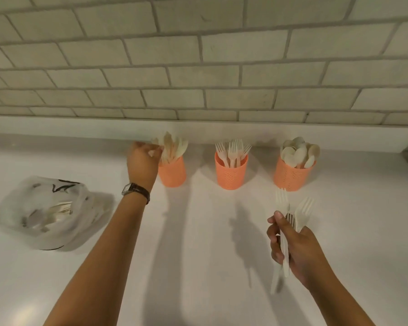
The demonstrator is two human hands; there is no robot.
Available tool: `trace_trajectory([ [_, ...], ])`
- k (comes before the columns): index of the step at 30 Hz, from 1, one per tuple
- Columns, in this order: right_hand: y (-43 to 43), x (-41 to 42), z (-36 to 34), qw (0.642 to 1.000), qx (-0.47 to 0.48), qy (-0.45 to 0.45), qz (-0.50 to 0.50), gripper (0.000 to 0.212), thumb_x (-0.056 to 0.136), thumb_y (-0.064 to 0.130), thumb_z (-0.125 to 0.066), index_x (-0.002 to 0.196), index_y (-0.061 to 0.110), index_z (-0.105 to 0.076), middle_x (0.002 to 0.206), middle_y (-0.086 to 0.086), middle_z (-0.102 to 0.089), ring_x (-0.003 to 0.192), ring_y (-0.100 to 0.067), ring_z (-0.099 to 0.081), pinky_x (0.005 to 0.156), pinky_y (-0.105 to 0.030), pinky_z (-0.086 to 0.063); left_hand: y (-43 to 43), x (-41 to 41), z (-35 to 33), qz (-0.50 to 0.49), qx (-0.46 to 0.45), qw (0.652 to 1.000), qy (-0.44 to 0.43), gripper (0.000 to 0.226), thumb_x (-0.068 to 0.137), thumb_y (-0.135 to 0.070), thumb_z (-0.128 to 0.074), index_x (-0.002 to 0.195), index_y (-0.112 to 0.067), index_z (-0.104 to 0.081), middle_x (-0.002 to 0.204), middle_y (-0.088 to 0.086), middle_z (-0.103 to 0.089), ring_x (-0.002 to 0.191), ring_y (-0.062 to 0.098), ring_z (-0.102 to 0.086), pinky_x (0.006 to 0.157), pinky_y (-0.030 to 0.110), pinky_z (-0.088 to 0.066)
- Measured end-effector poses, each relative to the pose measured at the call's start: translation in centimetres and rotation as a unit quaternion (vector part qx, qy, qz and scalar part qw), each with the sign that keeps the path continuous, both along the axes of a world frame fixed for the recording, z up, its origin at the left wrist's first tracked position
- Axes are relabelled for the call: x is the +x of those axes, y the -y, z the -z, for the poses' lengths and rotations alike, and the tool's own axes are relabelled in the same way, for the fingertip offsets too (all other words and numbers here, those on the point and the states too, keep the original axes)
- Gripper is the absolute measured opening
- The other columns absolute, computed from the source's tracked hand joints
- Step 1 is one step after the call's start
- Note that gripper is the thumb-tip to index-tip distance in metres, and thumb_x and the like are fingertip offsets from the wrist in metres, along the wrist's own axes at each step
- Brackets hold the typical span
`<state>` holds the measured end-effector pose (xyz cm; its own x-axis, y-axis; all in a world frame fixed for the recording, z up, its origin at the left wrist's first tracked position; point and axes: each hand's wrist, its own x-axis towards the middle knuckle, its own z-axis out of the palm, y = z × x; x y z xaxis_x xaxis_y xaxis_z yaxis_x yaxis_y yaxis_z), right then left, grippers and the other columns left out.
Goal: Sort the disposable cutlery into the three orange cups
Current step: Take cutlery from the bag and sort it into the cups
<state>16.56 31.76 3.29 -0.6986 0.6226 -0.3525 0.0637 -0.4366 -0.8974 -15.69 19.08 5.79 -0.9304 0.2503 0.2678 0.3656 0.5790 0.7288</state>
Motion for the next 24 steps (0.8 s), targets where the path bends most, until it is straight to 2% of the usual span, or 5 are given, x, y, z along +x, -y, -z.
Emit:
trace_trajectory([
  [5,0.1,-0.1,-0.7,1.000,0.020,0.007,0.004,0.044,0.078,0.043,-0.055,0.090,0.001,-0.059,0.056,-0.008,-0.048,0.030,-0.017,-0.033,0.037,-0.024,-0.031,-0.4,3.2,0.4,-0.036,0.027,0.999,0.007,0.053,0.077,-0.034,-0.072,0.123,-0.015,-0.057,0.125,0.013,-0.043,0.114,0.028,-0.047,0.094,0.026,-0.035],
  [11,0.3,0.4,-1.4,1.000,-0.016,-0.024,0.005,0.046,0.088,0.046,-0.042,0.099,0.006,-0.063,0.054,-0.005,-0.052,0.031,-0.013,-0.029,0.039,-0.021,-0.026,-3.0,13.8,-0.7,0.146,0.103,0.978,0.107,0.003,0.082,-0.032,-0.066,0.084,-0.030,-0.066,0.101,-0.006,-0.063,0.073,0.006,-0.050,0.067,0.009,-0.038],
  [15,0.5,1.0,-1.8,0.999,-0.008,-0.041,0.000,0.047,0.093,0.047,-0.038,0.105,0.009,-0.064,0.056,-0.007,-0.053,0.033,-0.013,-0.027,0.042,-0.022,-0.026,-4.0,20.1,-1.0,0.264,0.064,0.942,0.200,0.016,0.073,-0.040,-0.072,0.063,-0.029,-0.067,0.073,-0.013,-0.063,0.066,0.001,-0.050,0.063,0.009,-0.036],
  [19,0.8,1.4,-2.2,0.999,0.028,-0.020,-0.017,0.058,0.092,0.051,-0.040,0.076,-0.001,-0.058,0.051,-0.007,-0.049,0.035,-0.014,-0.024,0.042,-0.024,-0.026,-4.6,22.8,-1.0,0.337,0.037,0.915,0.219,0.024,0.076,-0.042,-0.069,0.055,-0.030,-0.067,0.068,-0.007,-0.066,0.077,0.000,-0.055,0.066,0.009,-0.035],
  [24,1.0,1.6,-2.8,0.994,0.098,-0.036,-0.025,0.045,0.095,0.047,-0.034,0.075,0.013,-0.056,0.050,-0.004,-0.052,0.034,-0.015,-0.028,0.042,-0.026,-0.030,-4.6,23.3,-1.5,0.331,0.091,0.893,0.290,0.014,0.077,-0.030,-0.072,0.066,-0.021,-0.069,0.052,-0.005,-0.063,0.063,-0.001,-0.050,0.064,0.009,-0.037],
])
